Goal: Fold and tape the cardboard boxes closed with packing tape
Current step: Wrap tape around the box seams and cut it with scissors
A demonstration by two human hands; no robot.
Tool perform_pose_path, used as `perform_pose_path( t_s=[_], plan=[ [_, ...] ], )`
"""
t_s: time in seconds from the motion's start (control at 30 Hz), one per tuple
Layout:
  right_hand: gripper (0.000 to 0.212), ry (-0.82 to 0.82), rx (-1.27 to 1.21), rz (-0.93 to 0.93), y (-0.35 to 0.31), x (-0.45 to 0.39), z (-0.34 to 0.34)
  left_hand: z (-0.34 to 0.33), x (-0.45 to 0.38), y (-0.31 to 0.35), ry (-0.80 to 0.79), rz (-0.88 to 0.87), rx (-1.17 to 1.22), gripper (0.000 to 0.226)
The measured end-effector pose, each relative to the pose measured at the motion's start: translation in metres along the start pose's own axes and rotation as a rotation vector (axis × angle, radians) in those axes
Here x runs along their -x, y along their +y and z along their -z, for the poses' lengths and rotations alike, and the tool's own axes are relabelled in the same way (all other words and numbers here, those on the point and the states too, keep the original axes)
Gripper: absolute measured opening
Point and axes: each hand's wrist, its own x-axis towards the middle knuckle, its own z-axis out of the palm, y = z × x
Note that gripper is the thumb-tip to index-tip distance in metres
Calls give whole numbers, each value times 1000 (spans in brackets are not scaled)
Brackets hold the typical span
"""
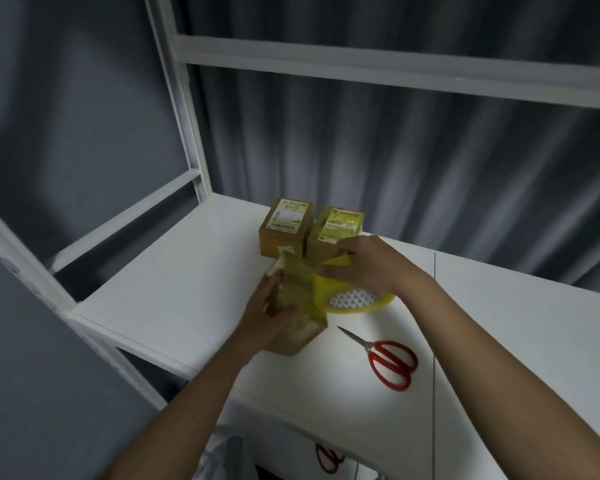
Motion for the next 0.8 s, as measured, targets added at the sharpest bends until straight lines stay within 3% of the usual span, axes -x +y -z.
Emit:
perform_pose_path(
  t_s=[0.07,0.17,0.23,0.3,0.37,0.47,0.6,0.7,0.8],
  plan=[
    [42,-56,127,-1,-10,-13,-5,-4,7,-7,13,37,110,85],
    [47,-64,247,-13,-16,-19,-13,-1,10,-16,-77,58,36,106],
    [44,-68,229,1,-15,-17,-11,8,5,-13,-138,1,-184,106],
    [36,-77,169,44,-13,-14,-9,17,-4,-8,-143,-168,-592,104],
    [29,-62,59,98,-11,-10,-6,25,-10,-1,-177,-308,-799,108],
    [20,-9,-170,115,-7,-3,3,37,-13,6,-242,-294,-829,99],
    [7,14,-585,-17,1,5,2,38,-10,14,-203,-271,-719,121],
    [4,70,-654,-57,-1,2,-6,34,-6,17,-177,-222,-595,126],
    [10,159,-639,-58,-5,-3,-11,35,-6,11,-172,-174,-577,114]
  ],
)
